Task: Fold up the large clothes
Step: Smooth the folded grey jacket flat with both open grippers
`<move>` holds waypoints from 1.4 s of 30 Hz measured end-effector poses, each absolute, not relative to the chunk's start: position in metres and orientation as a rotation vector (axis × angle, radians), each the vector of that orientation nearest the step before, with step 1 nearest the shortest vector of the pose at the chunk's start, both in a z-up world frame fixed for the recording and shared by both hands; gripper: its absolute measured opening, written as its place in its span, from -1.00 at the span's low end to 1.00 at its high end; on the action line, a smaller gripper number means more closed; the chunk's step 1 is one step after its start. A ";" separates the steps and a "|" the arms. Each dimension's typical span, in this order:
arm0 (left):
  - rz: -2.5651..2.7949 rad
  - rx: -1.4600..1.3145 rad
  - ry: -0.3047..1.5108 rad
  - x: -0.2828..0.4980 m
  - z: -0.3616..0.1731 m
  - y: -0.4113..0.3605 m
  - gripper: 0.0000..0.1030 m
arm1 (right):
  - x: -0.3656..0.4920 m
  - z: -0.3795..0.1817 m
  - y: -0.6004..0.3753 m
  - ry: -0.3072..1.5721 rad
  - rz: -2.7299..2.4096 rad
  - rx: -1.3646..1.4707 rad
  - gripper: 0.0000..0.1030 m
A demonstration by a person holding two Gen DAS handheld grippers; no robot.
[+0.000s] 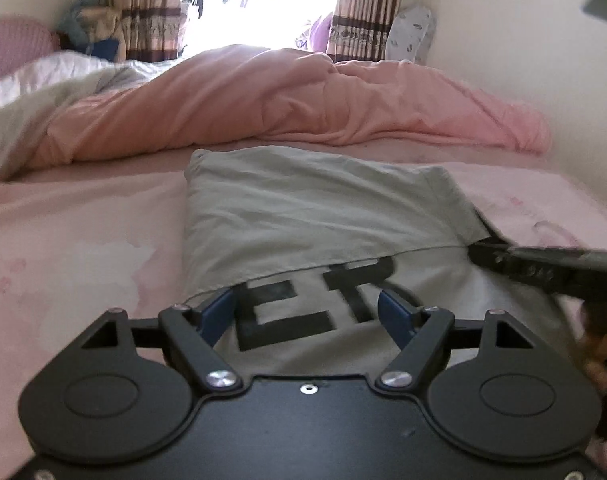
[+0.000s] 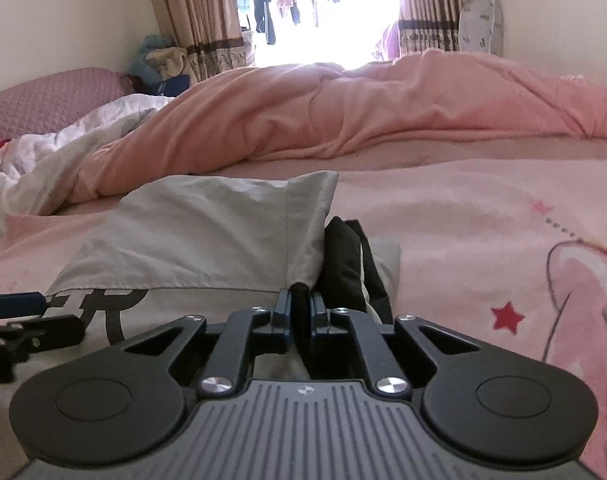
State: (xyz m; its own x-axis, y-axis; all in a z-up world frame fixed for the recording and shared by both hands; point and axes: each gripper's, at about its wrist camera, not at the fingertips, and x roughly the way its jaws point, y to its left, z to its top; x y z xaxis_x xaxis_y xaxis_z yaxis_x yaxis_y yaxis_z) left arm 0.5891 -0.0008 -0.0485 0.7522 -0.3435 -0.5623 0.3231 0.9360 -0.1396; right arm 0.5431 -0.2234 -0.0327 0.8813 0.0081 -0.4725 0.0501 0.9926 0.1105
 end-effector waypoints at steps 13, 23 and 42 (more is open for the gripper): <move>-0.398 -0.092 0.630 0.490 -0.048 0.005 0.49 | 0.458 -0.030 -0.186 0.481 -0.001 0.026 -0.63; -0.405 -0.076 0.684 0.496 -0.075 -0.011 0.52 | 0.454 -0.044 -0.185 0.496 -0.026 0.008 -0.62; -0.357 -0.105 0.704 0.449 -0.082 -0.001 0.51 | 0.393 -0.047 -0.192 0.545 -0.031 0.097 -0.54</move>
State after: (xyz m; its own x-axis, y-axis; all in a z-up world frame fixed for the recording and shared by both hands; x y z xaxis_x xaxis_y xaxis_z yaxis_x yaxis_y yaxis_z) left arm 0.4490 -0.0011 -0.0824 0.7043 -0.3557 -0.6144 0.2859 0.9342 -0.2132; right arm 0.3928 -0.1915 -0.0469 0.8549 -0.0037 -0.5187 0.0551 0.9950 0.0837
